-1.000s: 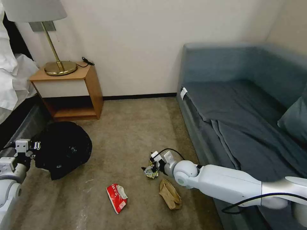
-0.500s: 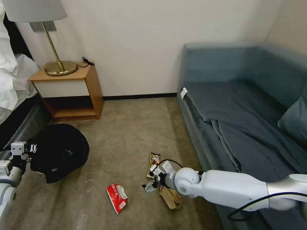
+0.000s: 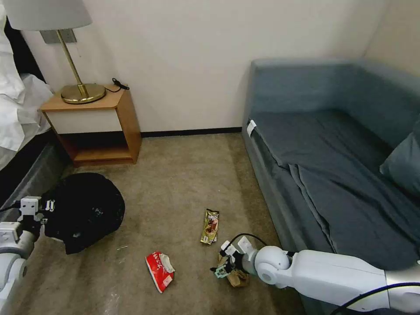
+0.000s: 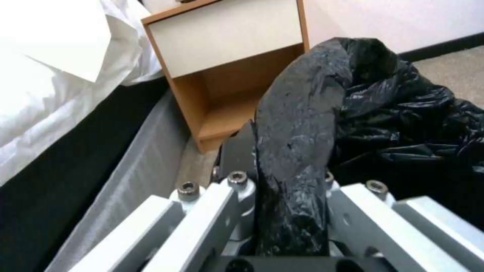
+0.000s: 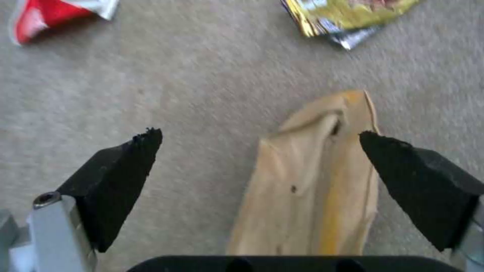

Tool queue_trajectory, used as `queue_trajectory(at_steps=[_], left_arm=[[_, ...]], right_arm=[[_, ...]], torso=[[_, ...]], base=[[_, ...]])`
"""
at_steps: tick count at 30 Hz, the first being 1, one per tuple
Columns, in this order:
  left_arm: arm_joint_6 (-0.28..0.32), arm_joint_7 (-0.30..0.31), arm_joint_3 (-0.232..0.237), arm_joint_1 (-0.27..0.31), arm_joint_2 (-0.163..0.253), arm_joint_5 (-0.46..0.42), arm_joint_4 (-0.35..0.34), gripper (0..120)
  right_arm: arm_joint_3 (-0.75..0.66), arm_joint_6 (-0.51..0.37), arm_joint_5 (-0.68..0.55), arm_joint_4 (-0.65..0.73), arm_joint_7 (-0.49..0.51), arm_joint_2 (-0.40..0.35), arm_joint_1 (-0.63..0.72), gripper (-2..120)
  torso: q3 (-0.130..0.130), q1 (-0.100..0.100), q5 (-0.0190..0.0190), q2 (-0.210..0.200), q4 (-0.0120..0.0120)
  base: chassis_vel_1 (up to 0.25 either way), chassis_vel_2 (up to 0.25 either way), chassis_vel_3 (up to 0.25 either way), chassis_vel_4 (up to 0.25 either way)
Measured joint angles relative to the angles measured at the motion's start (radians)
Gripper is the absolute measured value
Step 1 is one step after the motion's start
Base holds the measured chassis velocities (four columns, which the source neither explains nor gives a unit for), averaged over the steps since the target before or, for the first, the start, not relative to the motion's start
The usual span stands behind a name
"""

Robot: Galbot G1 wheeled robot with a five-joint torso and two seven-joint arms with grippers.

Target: Pick up the trash bin, then pick up the garbage on the floor and place it into the trash bin.

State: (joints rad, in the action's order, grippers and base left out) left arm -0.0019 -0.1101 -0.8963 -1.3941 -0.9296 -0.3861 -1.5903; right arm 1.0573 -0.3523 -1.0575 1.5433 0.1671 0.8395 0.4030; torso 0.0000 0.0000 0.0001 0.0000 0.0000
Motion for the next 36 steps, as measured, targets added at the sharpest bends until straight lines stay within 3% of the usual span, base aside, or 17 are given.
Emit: queue_trajectory(at_steps=[15, 20, 22, 28, 36], left_arm=[[-0.001, -0.002, -0.014, -0.022, -0.002, 0.001, -0.005, 6], [-0.004, -0.003, -0.019, -0.028, -0.002, -0.002, -0.007, 6], [-0.007, -0.003, -0.02, -0.028, -0.002, -0.003, -0.006, 6], [-0.01, -0.004, -0.018, -0.028, -0.011, -0.001, -0.003, 6], [-0.013, -0.004, -0.016, -0.026, -0.011, -0.001, 0.003, 6]], right_arm=[[-0.087, 0.1, 0.131, -0.251, -0.143, 0.058, 0.096, 100], [-0.101, 0.123, 0.161, -0.339, -0.21, 0.077, 0.104, 87], [-0.116, 0.141, 0.187, -0.403, -0.26, 0.099, 0.109, 76], [-0.147, 0.181, 0.242, -0.506, -0.327, 0.134, 0.121, 56], [-0.158, 0.184, 0.245, -0.513, -0.332, 0.131, 0.125, 42]], torso=[[0.0, 0.0, -0.0001, 0.0, 0.0], [0.0, 0.0, -0.0001, 0.0, 0.0], [0.0, 0.0, -0.0004, 0.0, -0.0001], [-0.001, 0.0, -0.0012, 0.001, -0.0004], [0.0, 0.0, -0.0001, 0.0, 0.0]], base=[[0.0, 0.0, 0.0, 0.0], [0.0, 0.0, 0.0, 0.0], [0.0, 0.0, 0.0, 0.0], [0.0, 0.0, 0.0, 0.0], [0.0, 0.0, 0.0, 0.0]])
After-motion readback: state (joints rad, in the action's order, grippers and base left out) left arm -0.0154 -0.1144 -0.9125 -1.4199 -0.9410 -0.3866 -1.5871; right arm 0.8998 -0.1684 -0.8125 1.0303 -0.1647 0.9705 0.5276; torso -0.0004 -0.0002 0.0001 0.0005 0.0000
